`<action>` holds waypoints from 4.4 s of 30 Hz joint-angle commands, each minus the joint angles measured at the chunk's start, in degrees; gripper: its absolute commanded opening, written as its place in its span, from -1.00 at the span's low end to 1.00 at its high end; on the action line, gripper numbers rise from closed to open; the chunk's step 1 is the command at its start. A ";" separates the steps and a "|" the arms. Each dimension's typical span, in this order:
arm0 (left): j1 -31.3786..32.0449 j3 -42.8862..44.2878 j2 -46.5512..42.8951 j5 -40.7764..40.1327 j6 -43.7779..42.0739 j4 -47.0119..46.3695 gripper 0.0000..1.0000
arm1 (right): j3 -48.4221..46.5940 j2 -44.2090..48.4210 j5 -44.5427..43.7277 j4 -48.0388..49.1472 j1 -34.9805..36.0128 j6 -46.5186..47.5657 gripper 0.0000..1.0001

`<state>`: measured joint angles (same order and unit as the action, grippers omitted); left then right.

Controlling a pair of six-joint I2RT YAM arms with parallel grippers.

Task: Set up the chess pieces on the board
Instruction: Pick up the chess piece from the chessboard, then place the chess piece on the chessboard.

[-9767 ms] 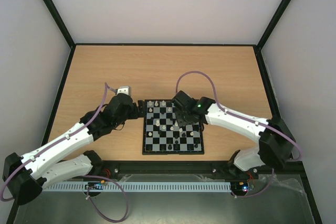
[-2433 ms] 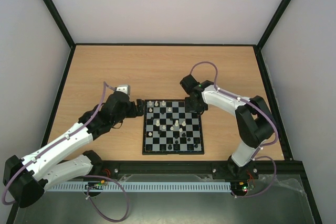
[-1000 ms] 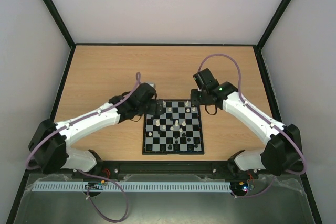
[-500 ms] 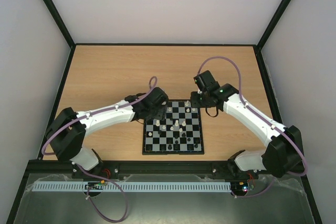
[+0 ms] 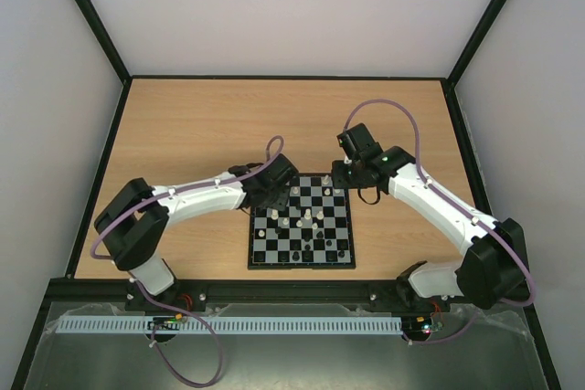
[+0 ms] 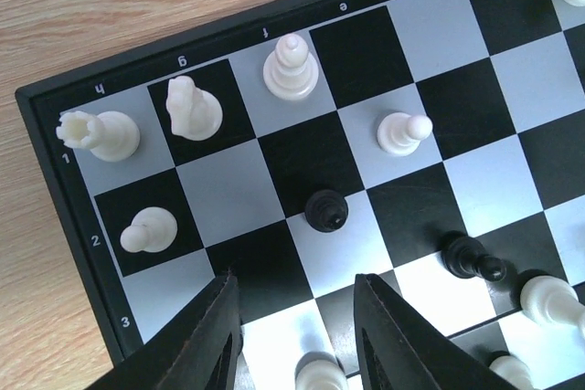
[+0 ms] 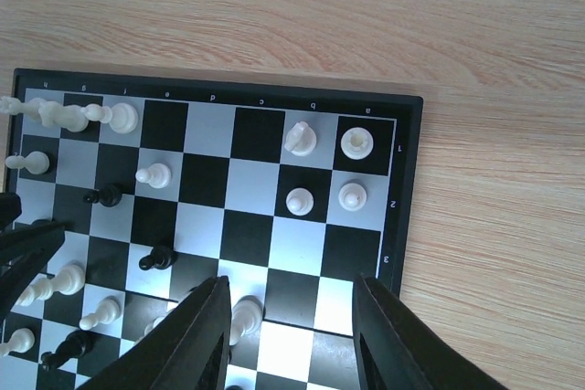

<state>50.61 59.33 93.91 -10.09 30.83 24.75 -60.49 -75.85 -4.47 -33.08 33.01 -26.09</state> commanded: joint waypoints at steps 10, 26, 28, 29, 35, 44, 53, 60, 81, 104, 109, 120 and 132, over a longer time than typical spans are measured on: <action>0.28 4.05 4.22 0.30 -1.57 -0.95 -0.23 | 0.77 0.84 0.82 -1.12 -0.14 0.69 -0.26; 0.26 4.78 8.12 0.59 -2.19 -2.51 -0.34 | 1.38 1.32 0.73 -0.85 -0.14 0.60 -0.26; 0.24 4.87 8.41 0.46 -2.24 -2.58 -0.39 | 1.38 1.29 1.08 -0.94 -0.10 0.60 -0.27; 0.22 4.96 8.54 0.38 -2.22 -2.68 -0.40 | 1.41 1.33 0.97 -0.84 -0.14 0.60 -0.27; 0.20 5.27 9.50 0.07 -2.29 -2.79 -0.53 | 1.65 1.48 1.01 -0.78 -0.14 0.60 -0.27; 0.28 5.40 8.64 -0.37 -1.85 -2.36 -0.85 | 1.93 1.64 0.85 -0.69 -0.14 0.51 -0.27; 0.80 2.40 -3.11 0.02 -0.57 3.72 -0.91 | 1.68 1.85 1.65 -0.59 -0.14 0.59 -0.27; 2.29 -1.98 -16.38 2.66 3.51 12.79 -0.89 | 1.47 1.84 2.15 -0.55 -0.14 0.71 -0.27; 16.63 -11.12 -22.00 5.16 11.68 14.93 -0.89 | 1.12 -0.06 3.12 -0.50 -0.14 1.12 -0.28; 17.51 -12.34 -9.60 6.04 8.56 6.29 -0.87 | 1.69 0.71 3.40 -0.57 -0.07 1.13 -0.28; 17.51 -12.56 -9.44 5.52 8.72 6.58 -0.83 | 1.79 0.79 3.66 -0.46 -0.06 1.07 -0.28; 17.51 -12.75 -7.92 3.56 8.67 6.82 -0.82 | 2.02 1.12 3.58 -0.34 0.03 1.04 -0.28; 17.52 -11.73 -8.92 2.86 9.39 8.66 -0.46 | 2.17 1.27 3.43 -0.44 0.12 0.93 -0.28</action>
<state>67.61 47.48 85.93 -6.48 40.03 31.11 -59.18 -75.11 -1.48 -32.64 33.01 -25.87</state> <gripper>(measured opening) 0.265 0.361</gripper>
